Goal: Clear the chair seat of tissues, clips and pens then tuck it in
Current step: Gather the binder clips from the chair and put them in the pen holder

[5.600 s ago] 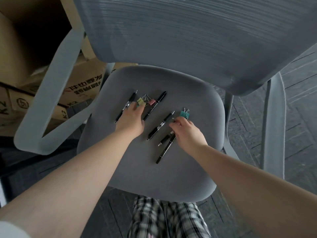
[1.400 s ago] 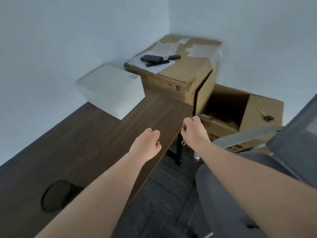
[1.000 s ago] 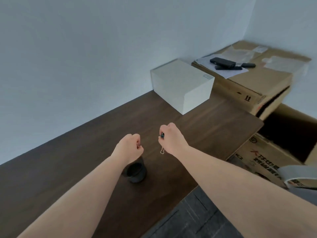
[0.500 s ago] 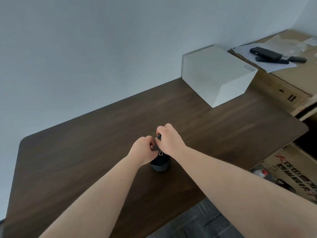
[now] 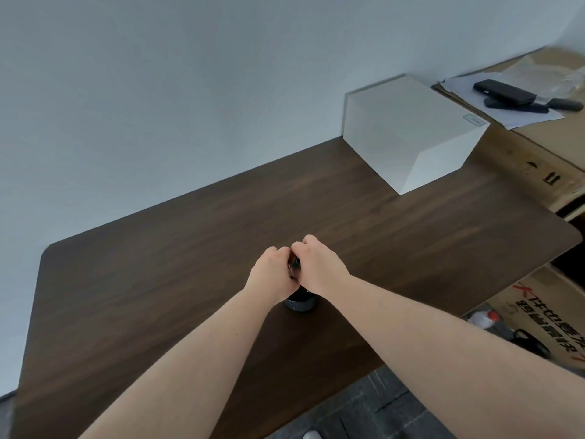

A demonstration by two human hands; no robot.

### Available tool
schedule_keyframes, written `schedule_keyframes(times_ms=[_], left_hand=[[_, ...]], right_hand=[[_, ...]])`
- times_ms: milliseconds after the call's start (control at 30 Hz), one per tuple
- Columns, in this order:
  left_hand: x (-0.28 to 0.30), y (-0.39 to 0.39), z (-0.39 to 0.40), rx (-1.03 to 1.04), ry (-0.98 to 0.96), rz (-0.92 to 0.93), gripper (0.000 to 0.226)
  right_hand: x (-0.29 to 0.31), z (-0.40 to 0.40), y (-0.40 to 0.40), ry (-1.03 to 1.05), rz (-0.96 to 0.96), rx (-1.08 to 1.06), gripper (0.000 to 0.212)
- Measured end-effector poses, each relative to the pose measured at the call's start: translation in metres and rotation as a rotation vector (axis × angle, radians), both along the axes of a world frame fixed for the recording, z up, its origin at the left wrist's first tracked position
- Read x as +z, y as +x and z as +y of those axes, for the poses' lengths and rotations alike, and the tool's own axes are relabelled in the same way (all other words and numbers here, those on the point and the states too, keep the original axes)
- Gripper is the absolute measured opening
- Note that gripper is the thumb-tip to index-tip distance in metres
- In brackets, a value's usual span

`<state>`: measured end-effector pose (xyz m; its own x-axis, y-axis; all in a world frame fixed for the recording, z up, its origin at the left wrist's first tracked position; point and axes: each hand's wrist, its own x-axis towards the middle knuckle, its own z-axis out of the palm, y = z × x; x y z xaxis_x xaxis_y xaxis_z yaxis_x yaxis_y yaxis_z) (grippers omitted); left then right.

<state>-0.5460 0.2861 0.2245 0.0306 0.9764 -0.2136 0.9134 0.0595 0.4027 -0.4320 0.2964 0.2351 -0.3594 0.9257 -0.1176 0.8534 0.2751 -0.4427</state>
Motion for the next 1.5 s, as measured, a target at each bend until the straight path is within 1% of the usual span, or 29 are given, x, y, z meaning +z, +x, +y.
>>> schedule_keyframes(times_ms=[200,300,433,633,767,867,967,1100,1233,1300,1400,1500], left_hand=[[0.001,-0.001,-0.002,0.001,-0.024,-0.034,0.033],[0.003,-0.002,-0.003,-0.008,-0.033,-0.021,0.038],[0.007,-0.001,-0.006,-0.001,-0.047,-0.028,0.046],[0.010,-0.001,-0.008,0.008,-0.041,-0.051,0.049],[0.014,-0.002,-0.010,-0.012,-0.046,-0.056,0.055],[0.019,-0.003,-0.010,-0.016,-0.035,-0.041,0.052],[0.024,-0.002,-0.010,-0.040,-0.042,-0.028,0.054],[0.033,0.003,-0.013,-0.086,-0.051,0.001,0.057],[0.046,0.016,-0.012,-0.117,-0.034,0.053,0.059],[0.054,0.030,-0.011,-0.143,-0.043,0.079,0.065],[0.064,0.061,-0.011,-0.222,-0.036,0.134,0.074],[0.067,0.106,-0.011,-0.321,-0.034,0.170,0.075]], right_hand=[[0.008,0.007,0.007,-0.064,-0.013,0.068,0.016],[0.010,0.008,0.010,-0.084,-0.028,0.116,0.021],[0.011,0.008,0.011,-0.080,-0.030,0.131,0.025],[0.014,0.005,0.014,-0.086,-0.002,0.135,0.032],[0.014,0.005,0.017,-0.093,0.005,0.134,0.037],[0.017,0.005,0.020,-0.105,-0.001,0.129,0.042],[0.022,0.004,0.024,-0.101,-0.014,0.127,0.046],[0.027,0.000,0.033,-0.071,-0.042,0.128,0.046],[0.036,-0.005,0.055,-0.046,-0.070,0.085,0.047],[0.039,-0.010,0.074,-0.042,-0.084,0.043,0.047],[0.042,-0.022,0.111,-0.054,-0.100,-0.039,0.044],[0.044,-0.041,0.157,-0.058,-0.105,-0.136,0.045]])
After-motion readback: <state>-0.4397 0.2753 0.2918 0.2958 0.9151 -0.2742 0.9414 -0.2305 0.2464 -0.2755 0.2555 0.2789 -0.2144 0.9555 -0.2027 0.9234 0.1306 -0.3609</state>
